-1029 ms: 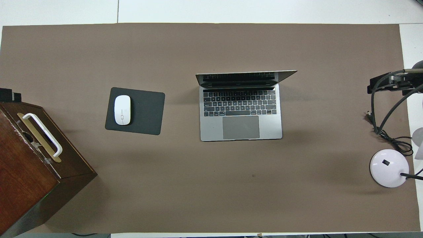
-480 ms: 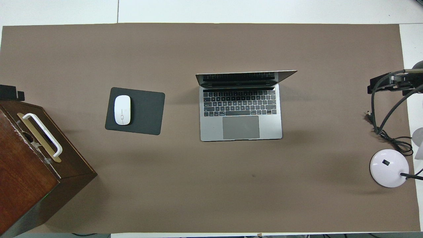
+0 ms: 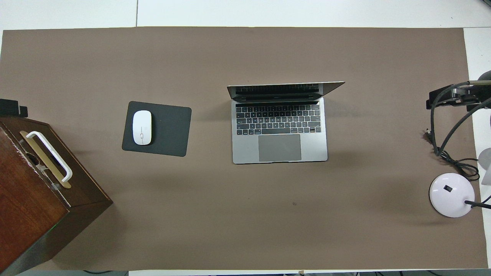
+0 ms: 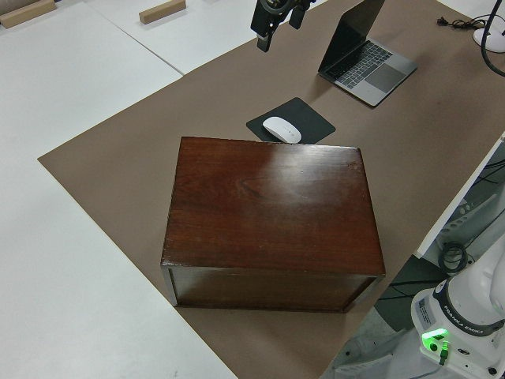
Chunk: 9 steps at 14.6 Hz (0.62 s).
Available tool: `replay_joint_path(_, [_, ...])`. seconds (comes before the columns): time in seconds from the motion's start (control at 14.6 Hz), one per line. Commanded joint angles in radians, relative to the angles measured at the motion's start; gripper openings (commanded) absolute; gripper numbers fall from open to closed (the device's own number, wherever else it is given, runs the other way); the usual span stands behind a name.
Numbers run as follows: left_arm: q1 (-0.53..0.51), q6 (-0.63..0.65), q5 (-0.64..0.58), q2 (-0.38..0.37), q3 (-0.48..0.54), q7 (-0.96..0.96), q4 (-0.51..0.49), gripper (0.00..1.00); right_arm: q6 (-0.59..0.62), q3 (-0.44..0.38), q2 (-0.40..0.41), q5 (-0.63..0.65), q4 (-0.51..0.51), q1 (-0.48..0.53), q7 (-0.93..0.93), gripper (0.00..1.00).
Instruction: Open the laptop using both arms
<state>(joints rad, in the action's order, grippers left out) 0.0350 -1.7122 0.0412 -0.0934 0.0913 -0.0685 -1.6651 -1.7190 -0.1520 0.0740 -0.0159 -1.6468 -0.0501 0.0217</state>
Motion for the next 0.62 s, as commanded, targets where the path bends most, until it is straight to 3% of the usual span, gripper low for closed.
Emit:
replay_joint_path(0.0, [0.008, 0.005, -0.035, 0.0, 0.004, -0.014, 0.004, 1.0, 0.009, -0.003, -0.026, -0.016, -0.027, -0.001, -0.013, 1.0])
replay_joint_path(0.55, [0.003, 0.108, -0.034, -0.02, 0.002, -0.013, -0.021, 1.0, -0.001, -0.004, -0.043, -0.016, -0.057, 0.001, -0.011, 1.0])
